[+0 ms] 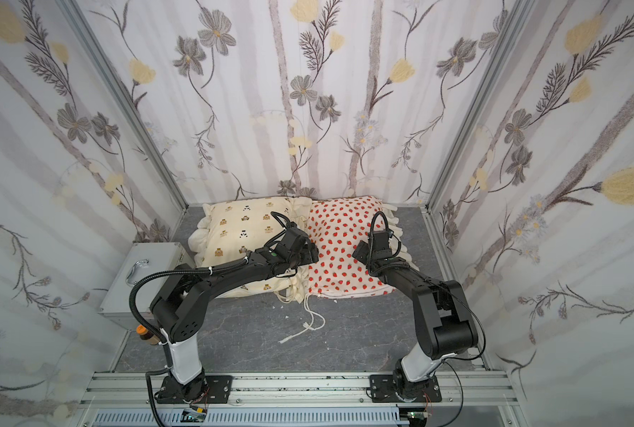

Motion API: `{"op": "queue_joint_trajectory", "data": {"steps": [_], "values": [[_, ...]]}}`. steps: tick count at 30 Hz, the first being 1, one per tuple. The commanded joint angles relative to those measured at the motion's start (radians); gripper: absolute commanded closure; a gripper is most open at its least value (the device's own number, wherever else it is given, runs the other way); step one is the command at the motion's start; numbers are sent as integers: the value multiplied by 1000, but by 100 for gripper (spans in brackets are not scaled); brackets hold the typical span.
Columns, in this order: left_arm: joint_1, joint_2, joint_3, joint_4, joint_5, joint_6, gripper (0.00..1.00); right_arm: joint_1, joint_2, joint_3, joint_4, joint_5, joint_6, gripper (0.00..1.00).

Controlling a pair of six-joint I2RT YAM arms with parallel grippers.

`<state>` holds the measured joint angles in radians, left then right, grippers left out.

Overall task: Zip up pillowcases
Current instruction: Adjust the pillowcase at the center of the board.

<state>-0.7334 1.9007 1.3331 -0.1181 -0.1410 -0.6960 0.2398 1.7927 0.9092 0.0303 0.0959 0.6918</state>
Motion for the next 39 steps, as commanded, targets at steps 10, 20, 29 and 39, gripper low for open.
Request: {"op": "queue_joint_trajectory", "data": {"steps": [10,20,29,39], "values": [[31,3,-35,-50,-70,-34,12,-28,118,47,52,-25,6,44],[60,-32,-111,-46,-76,-45,4,-33,184,73,71,-50,26,71],[113,-58,-153,-37,-59,-39,1,-37,160,47,106,-53,47,100],[166,-30,-131,-14,-40,-22,0,-61,-13,-81,138,-19,111,100]]}}
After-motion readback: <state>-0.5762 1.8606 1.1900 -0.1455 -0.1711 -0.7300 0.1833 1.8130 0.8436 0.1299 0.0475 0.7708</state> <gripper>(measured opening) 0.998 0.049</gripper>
